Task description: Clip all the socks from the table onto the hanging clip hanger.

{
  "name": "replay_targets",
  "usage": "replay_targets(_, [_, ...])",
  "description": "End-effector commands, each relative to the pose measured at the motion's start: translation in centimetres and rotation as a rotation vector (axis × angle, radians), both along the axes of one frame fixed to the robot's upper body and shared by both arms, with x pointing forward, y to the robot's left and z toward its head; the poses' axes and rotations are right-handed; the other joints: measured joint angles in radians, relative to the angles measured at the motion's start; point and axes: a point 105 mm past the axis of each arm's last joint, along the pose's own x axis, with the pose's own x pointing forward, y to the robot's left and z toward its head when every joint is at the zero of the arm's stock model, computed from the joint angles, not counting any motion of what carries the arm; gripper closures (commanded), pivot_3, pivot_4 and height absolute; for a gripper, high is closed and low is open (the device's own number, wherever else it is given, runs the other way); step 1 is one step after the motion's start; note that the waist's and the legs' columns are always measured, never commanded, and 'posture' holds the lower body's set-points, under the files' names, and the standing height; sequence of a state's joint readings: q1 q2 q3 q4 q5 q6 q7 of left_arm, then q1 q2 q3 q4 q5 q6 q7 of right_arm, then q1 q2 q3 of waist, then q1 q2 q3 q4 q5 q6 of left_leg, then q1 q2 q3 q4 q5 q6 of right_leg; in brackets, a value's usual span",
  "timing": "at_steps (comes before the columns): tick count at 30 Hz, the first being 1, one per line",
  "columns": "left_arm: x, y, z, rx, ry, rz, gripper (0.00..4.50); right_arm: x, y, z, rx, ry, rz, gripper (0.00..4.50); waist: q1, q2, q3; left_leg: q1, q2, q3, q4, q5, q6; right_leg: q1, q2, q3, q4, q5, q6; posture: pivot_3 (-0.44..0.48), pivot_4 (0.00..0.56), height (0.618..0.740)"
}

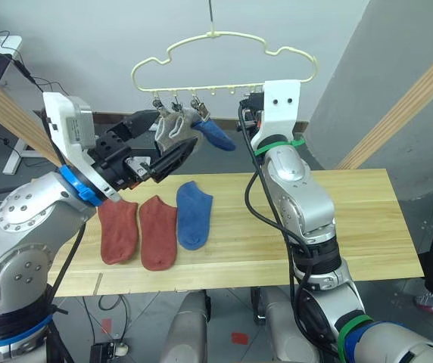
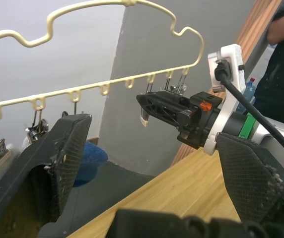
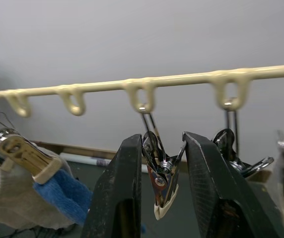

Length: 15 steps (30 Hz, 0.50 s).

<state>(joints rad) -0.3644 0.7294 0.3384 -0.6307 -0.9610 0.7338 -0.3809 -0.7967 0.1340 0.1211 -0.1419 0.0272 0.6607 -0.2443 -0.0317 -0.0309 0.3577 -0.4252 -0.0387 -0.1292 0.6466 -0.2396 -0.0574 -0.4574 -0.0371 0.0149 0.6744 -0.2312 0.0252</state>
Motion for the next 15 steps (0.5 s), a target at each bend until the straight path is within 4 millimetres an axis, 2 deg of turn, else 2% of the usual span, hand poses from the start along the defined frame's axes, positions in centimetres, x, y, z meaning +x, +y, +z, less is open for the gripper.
replay_targets(1, [-0.8,-0.4,0.8,0.017,-0.058,-0.011,0.0,-1.6,3.5,2.3,0.121,-0.013,0.07,3.2,0.0,0.0,0.0,0.0,0.0,0.0,0.0,0.0,0.0,0.0,0.0,0.0,0.0,0.0,0.0,0.05,0.343,0.74])
replay_targets(5, [-0.8,-0.3,0.7,0.023,-0.06,-0.008,0.0,-1.6,3.8,2.5,0.108,-0.02,0.061,3.2,0.0,0.0,0.0,0.0,0.0,0.0,0.0,0.001,0.0,0.0,0.0,0.0,0.001,0.0,0.0,0.055,0.345,0.74])
replay_targets(8, [-0.8,-0.3,0.7,0.026,-0.062,-0.002,0.0,-1.8,4.4,2.6,0.118,-0.019,0.08,2.67,0.001,0.0,0.0,0.0,0.0,0.0,0.0,0.001,0.0,0.0,0.0,0.0,0.001,0.0,0.0,0.062,0.348,0.74])
replay_targets(10, [-0.9,-0.3,0.7,0.03,-0.063,0.001,0.0,-1.8,4.4,2.5,0.115,-0.015,0.076,1.98,0.001,0.0,0.0,0.0,0.0,0.0,0.0,0.001,0.0,0.0,0.0,0.0,0.001,0.0,0.0,0.065,0.349,0.74])
replay_targets(11, [-0.9,-0.3,0.7,0.031,-0.062,0.003,0.0,-1.7,4.4,2.5,0.117,-0.012,0.076,1.98,0.0,0.0,0.0,0.0,0.0,0.0,0.0,0.001,0.0,0.0,0.0,0.0,0.001,0.0,0.0,0.065,0.349,0.74])
replay_targets(12, [-0.9,-0.3,0.6,0.032,-0.062,0.004,0.0,-1.7,4.4,2.5,0.12,-0.01,0.077,1.51,0.0,0.0,0.0,0.0,0.0,0.0,0.0,0.001,0.0,0.0,0.0,0.0,0.001,0.0,0.0,0.065,0.349,0.74])
replay_targets(15, [-0.9,-0.3,0.6,0.033,-0.061,0.004,0.0,-1.7,4.7,2.6,0.137,-0.006,0.085,1.51,0.0,0.0,0.0,0.0,0.0,0.0,0.0,0.001,0.0,0.0,0.0,0.0,0.001,0.0,0.0,0.064,0.35,0.74])
